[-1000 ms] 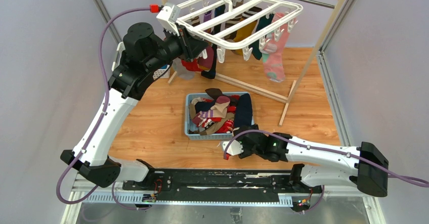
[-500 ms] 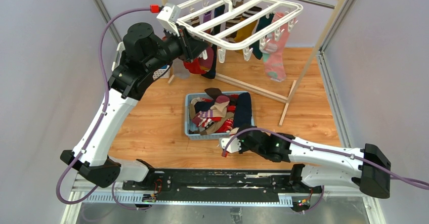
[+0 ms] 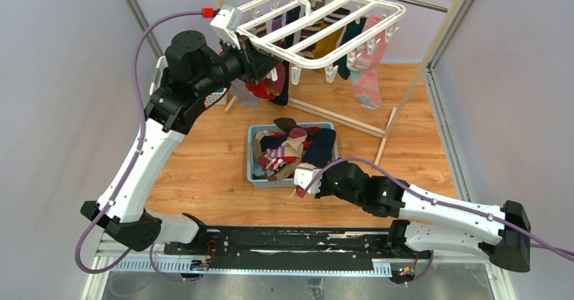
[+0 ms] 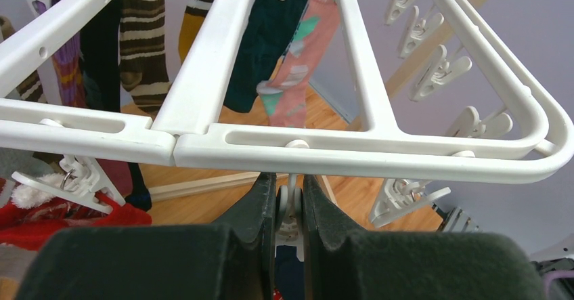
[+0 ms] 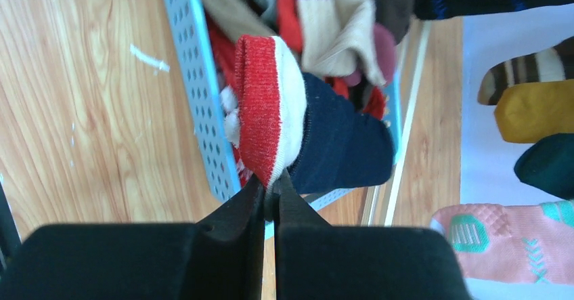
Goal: Clip the socks to the hanger
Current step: Pick up the sock from the bin.
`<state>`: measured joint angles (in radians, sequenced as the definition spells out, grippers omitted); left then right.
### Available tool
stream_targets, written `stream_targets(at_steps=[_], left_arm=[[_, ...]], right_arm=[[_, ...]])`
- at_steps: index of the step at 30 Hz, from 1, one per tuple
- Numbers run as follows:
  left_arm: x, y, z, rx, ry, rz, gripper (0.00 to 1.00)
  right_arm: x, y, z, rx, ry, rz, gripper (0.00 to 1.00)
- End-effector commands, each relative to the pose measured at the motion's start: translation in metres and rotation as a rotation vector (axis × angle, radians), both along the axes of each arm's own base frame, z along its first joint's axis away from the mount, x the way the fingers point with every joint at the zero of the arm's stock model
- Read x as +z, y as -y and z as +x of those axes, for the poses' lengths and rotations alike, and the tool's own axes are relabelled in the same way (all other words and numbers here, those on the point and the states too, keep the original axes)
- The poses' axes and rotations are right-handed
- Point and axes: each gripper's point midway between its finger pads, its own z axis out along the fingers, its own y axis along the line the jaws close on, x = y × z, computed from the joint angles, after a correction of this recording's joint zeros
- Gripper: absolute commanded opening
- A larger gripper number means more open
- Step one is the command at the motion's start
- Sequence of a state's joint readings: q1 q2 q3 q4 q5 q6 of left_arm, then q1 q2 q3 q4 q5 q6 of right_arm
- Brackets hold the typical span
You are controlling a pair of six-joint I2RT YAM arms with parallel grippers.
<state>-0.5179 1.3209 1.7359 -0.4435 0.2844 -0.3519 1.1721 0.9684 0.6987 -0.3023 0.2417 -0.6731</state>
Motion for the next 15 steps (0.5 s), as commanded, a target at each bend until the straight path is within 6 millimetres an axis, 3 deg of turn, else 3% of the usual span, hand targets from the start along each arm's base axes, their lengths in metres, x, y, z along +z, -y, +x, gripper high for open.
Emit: stream_targets(at_steps=[1, 6, 15], left_arm=[[-0.003, -0.006, -0.009, -0.008, -0.025, 0.019, 0.0], [-0.002, -0.006, -0.008, -0.008, -0.022, 0.019, 0.0], [0.002, -0.004, -0.01, -0.017, -0.021, 0.009, 0.0]], right_arm=[[0.07, -0.028, 0.007, -0.085, -0.021, 0.381, 0.0], [0.127, -0.031, 0.018, -0.212, -0.076, 0.665, 0.0], [0.187, -0.055, 0.022, -0.216, -0.255, 0.988, 0.0]])
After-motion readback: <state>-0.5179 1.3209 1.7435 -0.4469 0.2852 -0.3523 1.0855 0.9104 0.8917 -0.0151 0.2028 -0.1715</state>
